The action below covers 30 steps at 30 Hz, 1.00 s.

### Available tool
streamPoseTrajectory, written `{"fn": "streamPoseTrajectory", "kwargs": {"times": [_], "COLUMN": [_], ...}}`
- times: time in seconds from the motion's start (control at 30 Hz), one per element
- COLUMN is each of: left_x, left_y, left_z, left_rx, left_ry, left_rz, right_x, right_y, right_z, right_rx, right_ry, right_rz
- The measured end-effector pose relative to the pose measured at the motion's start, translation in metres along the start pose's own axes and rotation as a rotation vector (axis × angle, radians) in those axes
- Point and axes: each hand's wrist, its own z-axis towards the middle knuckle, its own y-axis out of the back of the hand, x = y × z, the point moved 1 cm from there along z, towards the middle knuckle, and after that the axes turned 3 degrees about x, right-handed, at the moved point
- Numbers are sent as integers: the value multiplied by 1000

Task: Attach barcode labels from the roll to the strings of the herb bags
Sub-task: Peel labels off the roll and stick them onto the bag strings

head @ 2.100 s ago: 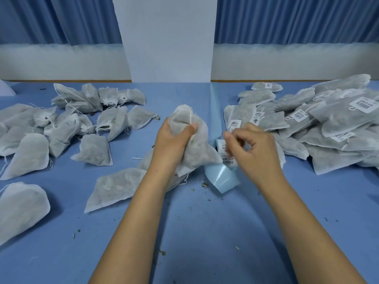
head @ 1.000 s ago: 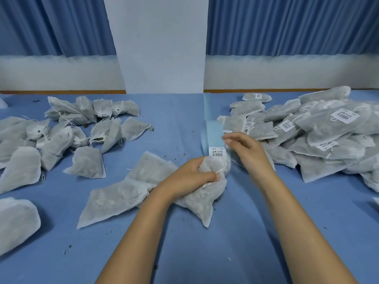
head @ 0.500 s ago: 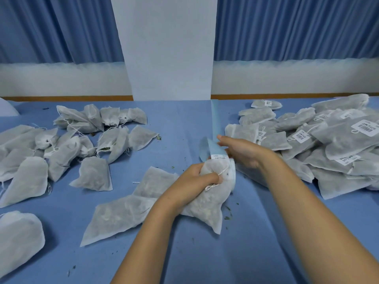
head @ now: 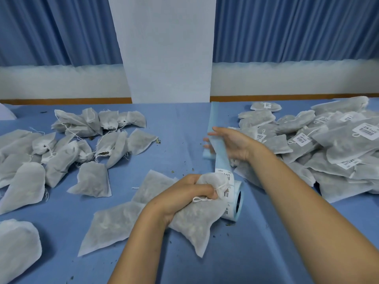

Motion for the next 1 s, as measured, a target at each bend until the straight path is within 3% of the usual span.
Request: {"fn": "streamPoseTrajectory", "kwargs": {"times": [0.1,0.13,0.2,0.27,0.37,0.5,0.57,0.63,0.7,0.77,0.83,0.9,1.0], "left_x": [-1,-1,-2,-3,-4,-4,-4,-4,-4,-5,-7,-8,-7], "left_y": [1,1,0,-1,-3,-3,-2,0,2,1,-1,-2,-3], "left_z": [0,0,0,0,0,-3,-4,-4,-3,-3,-3,-2,0], "left_rx": [-19,-26,-45,-59,-55,-15,-1,9,18,41,67,67,75], "left_ry": [11,7,-1,-5,-8,17,32,51,70,69,49,42,30], "left_rz": [-31,-41,-48,-45,-39,-46,-46,-47,-50,-58,-70,-81,-70], "right_x": [31,39,43,31,11,10,23,43,60,67,60,41,16], "right_y": [-6,-7,-6,2,6,3,0,-3,-6,-3,2,6,13], "right_z": [7,6,10,15,11,21,31,41,47,56,65,71,73], "right_rx": [-189,-245,-348,-380,-321,-326,-404,-492,-501,-471,-461,-449,-243], "right_ry": [430,497,430,183,34,-72,3,237,439,493,407,201,-103], "right_rz": [32,-29,-279,-447,-229,-282,-374,-513,-456,-348,-275,-152,25]}}
